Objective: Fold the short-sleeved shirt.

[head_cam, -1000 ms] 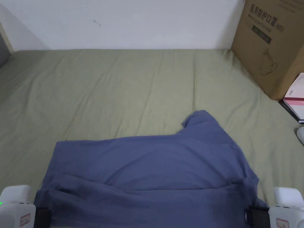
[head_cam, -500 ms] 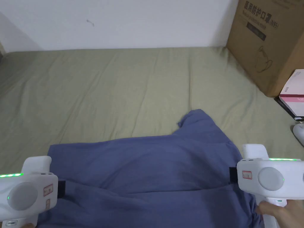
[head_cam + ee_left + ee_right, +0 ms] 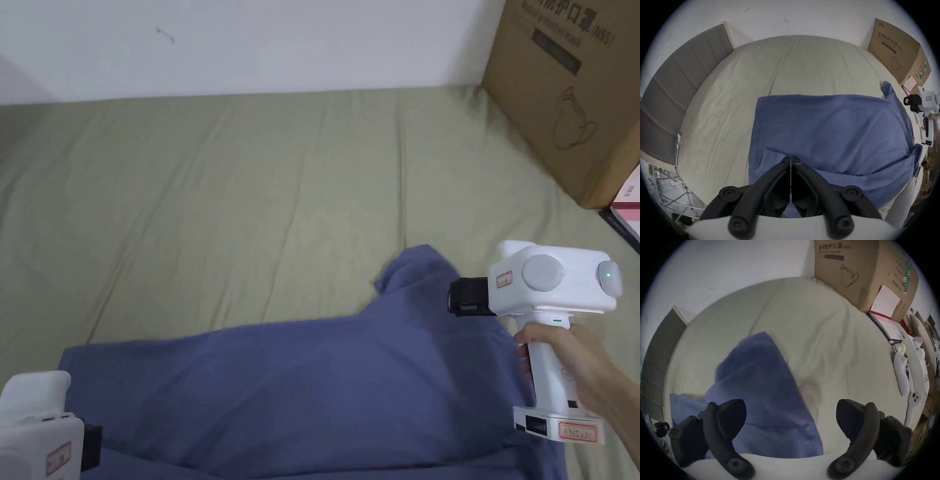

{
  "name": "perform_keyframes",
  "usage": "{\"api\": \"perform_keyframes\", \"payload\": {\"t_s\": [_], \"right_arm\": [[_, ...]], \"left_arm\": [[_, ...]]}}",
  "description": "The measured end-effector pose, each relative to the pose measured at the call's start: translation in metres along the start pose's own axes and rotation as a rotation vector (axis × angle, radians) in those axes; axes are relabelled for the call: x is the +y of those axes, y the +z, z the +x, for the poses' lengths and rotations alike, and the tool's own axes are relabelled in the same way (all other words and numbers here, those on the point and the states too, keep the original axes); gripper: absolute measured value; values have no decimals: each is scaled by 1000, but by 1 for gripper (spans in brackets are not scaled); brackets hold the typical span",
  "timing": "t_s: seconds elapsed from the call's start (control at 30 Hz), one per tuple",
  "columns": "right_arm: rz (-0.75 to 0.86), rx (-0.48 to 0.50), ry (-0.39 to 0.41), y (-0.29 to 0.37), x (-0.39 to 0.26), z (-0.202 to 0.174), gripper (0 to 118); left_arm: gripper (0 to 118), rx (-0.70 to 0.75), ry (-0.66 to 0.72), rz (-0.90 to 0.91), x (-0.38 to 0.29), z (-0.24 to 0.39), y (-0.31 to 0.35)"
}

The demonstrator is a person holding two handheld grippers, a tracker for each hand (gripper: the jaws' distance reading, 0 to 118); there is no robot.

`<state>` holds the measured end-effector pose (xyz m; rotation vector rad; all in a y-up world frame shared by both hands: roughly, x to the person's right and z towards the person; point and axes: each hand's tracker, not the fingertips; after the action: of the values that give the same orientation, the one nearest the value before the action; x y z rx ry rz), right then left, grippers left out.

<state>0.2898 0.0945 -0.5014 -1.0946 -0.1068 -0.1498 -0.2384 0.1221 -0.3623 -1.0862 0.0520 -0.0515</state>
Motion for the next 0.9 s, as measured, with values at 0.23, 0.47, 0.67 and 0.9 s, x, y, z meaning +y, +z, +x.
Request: {"api": "perform_keyframes", "payload": {"t_s": [0.23,0.47,0.67,0.9], "right_arm": [[-67,22,90,-15,-10,-9,65],[-7,31,106,-1,-3,-15,4],[9,26,116,8,-3,-17,4],[13,10,147,8,-4,-20,4]], "left_arm": [[0,9,25,-22,5,-7,-8],[0,14,45,-19,1,-14,-3],[1,15,80,12,15,-25,-1],[105,-43,238,21,75,-60,-53]]}}
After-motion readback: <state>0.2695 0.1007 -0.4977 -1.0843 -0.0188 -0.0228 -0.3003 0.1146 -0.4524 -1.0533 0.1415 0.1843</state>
